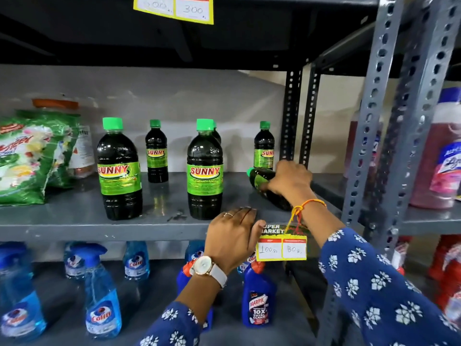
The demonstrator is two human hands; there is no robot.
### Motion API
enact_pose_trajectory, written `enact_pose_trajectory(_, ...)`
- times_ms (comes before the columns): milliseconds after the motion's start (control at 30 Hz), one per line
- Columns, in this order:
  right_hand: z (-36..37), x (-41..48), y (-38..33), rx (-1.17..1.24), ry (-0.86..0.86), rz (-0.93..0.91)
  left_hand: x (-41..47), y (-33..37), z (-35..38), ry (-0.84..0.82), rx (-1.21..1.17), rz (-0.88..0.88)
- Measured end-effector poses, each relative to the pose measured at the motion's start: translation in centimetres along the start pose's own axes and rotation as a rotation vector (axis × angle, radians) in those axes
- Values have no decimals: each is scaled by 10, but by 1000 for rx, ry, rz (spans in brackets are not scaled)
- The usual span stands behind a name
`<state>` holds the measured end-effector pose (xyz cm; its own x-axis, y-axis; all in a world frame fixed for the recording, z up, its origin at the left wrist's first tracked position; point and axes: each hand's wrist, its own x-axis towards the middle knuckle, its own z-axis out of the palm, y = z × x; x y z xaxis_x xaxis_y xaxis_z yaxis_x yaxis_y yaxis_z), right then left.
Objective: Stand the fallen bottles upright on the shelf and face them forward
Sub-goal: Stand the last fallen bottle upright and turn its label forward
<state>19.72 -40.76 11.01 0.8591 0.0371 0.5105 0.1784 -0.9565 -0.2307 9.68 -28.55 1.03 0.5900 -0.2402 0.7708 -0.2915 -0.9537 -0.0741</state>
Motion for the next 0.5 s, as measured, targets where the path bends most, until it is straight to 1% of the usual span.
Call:
enact_pose_trajectory(200, 14, 0, 32, 628, 182, 1, 4, 0, 4, 63, 42, -7)
enact_pose_trajectory(367, 33, 1, 38, 887, 64, -15, 4, 0, 6, 87, 42, -12)
enact_pose_trajectory(433, 39, 1, 40, 938, 42, -9, 3, 0, 7, 113, 45, -9)
enact_pose_trajectory(500, 41, 0, 41, 939, 20, 7, 4, 0, 7, 136, 53, -9)
